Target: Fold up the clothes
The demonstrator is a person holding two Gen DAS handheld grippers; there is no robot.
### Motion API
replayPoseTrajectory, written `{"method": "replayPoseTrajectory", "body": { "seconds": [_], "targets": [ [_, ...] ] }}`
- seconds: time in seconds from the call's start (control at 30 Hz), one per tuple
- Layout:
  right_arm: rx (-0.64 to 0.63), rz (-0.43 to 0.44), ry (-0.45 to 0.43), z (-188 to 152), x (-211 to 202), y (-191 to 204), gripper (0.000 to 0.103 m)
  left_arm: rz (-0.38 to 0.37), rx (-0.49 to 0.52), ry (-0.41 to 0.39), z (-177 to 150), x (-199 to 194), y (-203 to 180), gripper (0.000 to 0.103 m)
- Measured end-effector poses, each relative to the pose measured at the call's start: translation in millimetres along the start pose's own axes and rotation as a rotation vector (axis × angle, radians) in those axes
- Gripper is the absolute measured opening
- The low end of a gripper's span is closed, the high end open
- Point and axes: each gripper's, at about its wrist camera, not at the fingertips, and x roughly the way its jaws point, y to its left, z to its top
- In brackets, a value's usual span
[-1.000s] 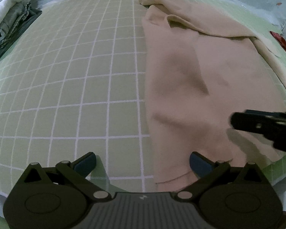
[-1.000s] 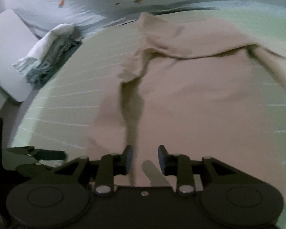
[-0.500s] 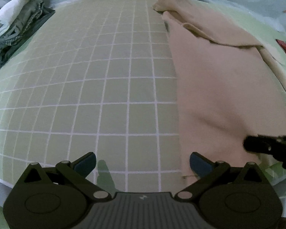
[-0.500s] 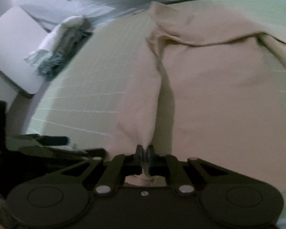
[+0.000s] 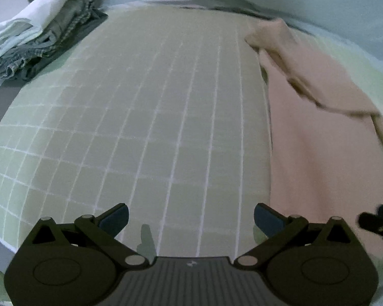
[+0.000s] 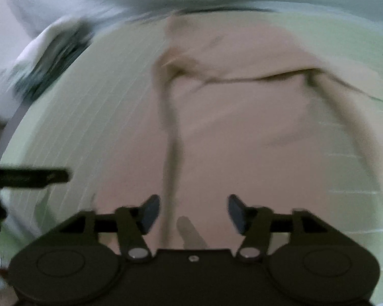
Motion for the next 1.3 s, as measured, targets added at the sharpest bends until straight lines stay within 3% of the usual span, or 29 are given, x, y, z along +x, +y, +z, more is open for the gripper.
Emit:
{"method": "replayPoseTrajectory", "body": {
  "seconds": [0.33, 0.5, 0.67, 0.77, 0.83, 0.97, 1.03, 1.07, 1.1, 1.13, 1.17, 1.3],
  "targets": [
    [0.298, -0.18, -0.133, 48, -1, -116, 0.089, -0.064, -0.071, -0.101, 93, 19, -21, 0.103],
    [0.395, -0.281, -0.177, 74, 12, -172, 0.092, -0.162, -0.179, -0.128, 159, 42, -24, 0.103],
    [0.448, -0.366, -0.21, 104, 30, -225, 0.092, -0.258, -0.319, -0.09, 226, 85, -30, 0.101],
    [0.474, -0.359, -0.224, 122, 43, -254, 0.091, -0.28, -0.35, -0.048, 257, 119, -40, 0.098],
    [0.465, -0.34, -0.225, 134, 52, -267, 0.084, -0.277, -0.344, -0.009, 273, 140, -48, 0.092],
    [0.405, -0.341, -0.202, 154, 72, -276, 0.071, -0.251, -0.32, 0.069, 291, 178, -63, 0.069],
    [0.369, -0.343, -0.199, 162, 78, -277, 0.058, -0.248, -0.306, 0.093, 295, 191, -69, 0.055],
    [0.351, -0.343, -0.199, 164, 80, -276, 0.044, -0.232, -0.294, 0.089, 297, 193, -72, 0.047],
    [0.332, -0.342, -0.199, 166, 81, -276, 0.028, -0.221, -0.279, 0.082, 299, 194, -75, 0.018],
    [0.316, -0.342, -0.201, 168, 82, -275, 0.018, -0.22, -0.261, 0.069, 301, 195, -78, 0.004],
    [0.307, -0.346, -0.216, 168, 81, -276, 0.003, -0.218, -0.261, 0.061, 303, 196, -80, 0.002],
    [0.267, -0.37, -0.308, 175, 61, -276, 0.002, -0.169, -0.229, -0.006, 319, 186, -85, 0.002]
  ]
}}
